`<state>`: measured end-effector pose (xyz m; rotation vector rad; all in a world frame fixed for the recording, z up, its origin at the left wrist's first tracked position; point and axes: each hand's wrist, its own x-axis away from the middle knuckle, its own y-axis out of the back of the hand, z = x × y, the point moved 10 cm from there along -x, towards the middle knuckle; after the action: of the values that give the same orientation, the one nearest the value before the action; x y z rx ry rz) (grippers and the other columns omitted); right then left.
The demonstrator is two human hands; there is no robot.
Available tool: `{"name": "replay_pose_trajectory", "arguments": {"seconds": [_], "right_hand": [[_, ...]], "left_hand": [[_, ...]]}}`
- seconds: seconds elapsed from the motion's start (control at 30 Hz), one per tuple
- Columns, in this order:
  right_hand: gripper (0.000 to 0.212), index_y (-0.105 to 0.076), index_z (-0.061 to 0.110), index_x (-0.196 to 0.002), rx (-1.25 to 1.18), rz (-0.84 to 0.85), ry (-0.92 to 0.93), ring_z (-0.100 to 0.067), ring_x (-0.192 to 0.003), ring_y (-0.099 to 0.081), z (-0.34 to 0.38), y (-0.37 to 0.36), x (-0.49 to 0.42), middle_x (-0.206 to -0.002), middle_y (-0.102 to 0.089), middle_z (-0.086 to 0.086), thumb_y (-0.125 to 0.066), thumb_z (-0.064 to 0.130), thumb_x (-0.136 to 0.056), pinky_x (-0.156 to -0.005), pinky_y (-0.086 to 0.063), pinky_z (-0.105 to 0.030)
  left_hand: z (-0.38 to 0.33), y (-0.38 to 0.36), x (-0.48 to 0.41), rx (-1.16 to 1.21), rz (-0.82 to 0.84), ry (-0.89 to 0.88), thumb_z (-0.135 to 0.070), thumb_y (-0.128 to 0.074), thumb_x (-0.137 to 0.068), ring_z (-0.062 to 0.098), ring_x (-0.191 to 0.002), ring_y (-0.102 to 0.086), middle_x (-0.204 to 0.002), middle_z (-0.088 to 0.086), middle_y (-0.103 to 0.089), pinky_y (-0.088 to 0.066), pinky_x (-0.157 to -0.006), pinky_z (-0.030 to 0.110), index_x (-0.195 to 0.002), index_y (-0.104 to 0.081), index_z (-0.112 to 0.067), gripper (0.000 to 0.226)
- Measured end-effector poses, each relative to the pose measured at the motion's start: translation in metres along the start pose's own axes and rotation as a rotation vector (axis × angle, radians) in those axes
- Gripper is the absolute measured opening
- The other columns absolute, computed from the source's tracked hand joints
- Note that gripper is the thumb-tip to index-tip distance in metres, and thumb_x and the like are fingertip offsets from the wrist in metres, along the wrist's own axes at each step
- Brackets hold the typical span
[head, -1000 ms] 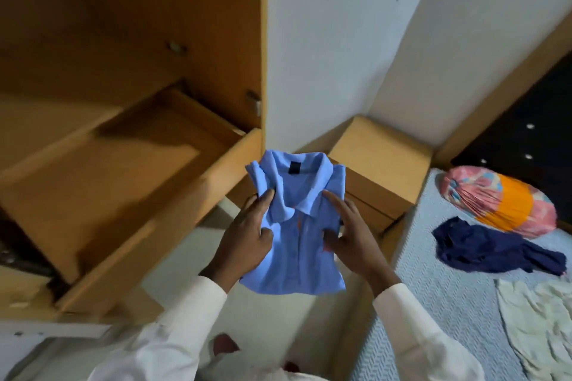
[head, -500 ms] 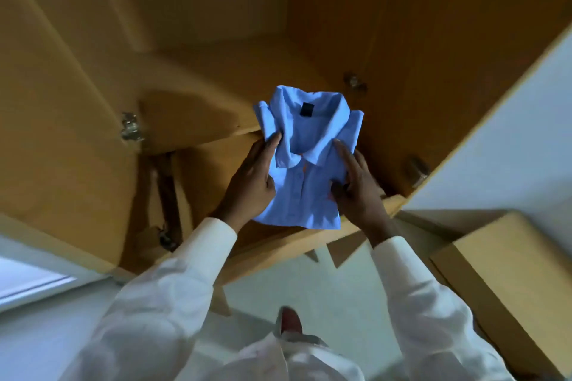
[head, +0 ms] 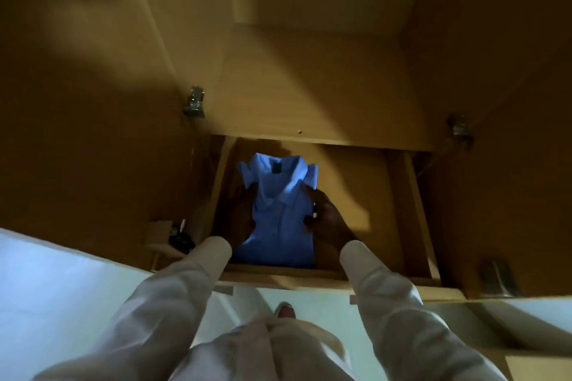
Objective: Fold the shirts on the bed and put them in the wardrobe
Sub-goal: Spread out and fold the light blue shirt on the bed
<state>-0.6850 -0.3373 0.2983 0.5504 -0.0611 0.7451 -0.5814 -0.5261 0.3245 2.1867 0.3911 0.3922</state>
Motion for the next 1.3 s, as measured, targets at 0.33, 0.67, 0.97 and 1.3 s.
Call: {"name": "replay_pose_trajectory", "arguments": {"seconds": [0.33,0.67,0.97,1.3], "right_hand": [[0.089,-0.035,0.014,-0.142,0.452,0.135,-0.264,-0.038,-0.110,-0.057,-0.040,-0.048,0.000,-0.132,-0.036,-0.012,-0.085,0.034,-0.071,-0.093,-0.052,-0.044],[0.080,-0.036,0.010,-0.145,0.455,0.081,-0.329,-0.039,-0.127,-0.047,-0.034,-0.054,0.010,-0.139,-0.040,-0.017,-0.078,0.032,-0.080,-0.094,-0.042,-0.041],[0.062,-0.052,0.013,-0.140,0.220,-0.387,-0.125,-0.029,-0.104,-0.065,0.049,0.012,0.139,-0.138,-0.047,-0.010,-0.076,0.021,-0.082,-0.095,-0.052,-0.038],[0.037,-0.061,0.024,-0.126,-0.033,-0.746,-0.410,0.008,-0.086,-0.066,0.002,-0.094,0.377,-0.126,-0.054,0.005,-0.072,0.026,-0.090,-0.079,-0.052,-0.015]], "left_hand": [[0.032,-0.057,0.018,-0.414,0.401,0.135,-0.018,-0.047,-0.100,0.033,-0.134,-0.043,-0.152,0.013,-0.032,-0.038,-0.108,0.039,-0.150,-0.034,-0.017,0.052],[0.038,-0.055,0.039,-0.312,0.382,0.041,-0.028,-0.046,-0.098,0.035,-0.126,-0.051,-0.135,0.014,-0.051,-0.040,-0.106,0.042,-0.134,-0.049,-0.009,0.040],[-0.072,0.003,0.094,0.270,0.027,-0.256,-0.006,-0.064,-0.089,0.024,-0.108,-0.064,-0.118,0.011,-0.066,-0.045,-0.096,0.027,-0.119,-0.066,-0.006,0.031],[-0.053,-0.087,0.274,0.355,0.592,-0.395,-0.015,-0.058,-0.094,0.007,-0.089,-0.066,-0.102,-0.009,-0.068,-0.047,-0.079,0.013,-0.110,-0.068,-0.019,0.019]]}}
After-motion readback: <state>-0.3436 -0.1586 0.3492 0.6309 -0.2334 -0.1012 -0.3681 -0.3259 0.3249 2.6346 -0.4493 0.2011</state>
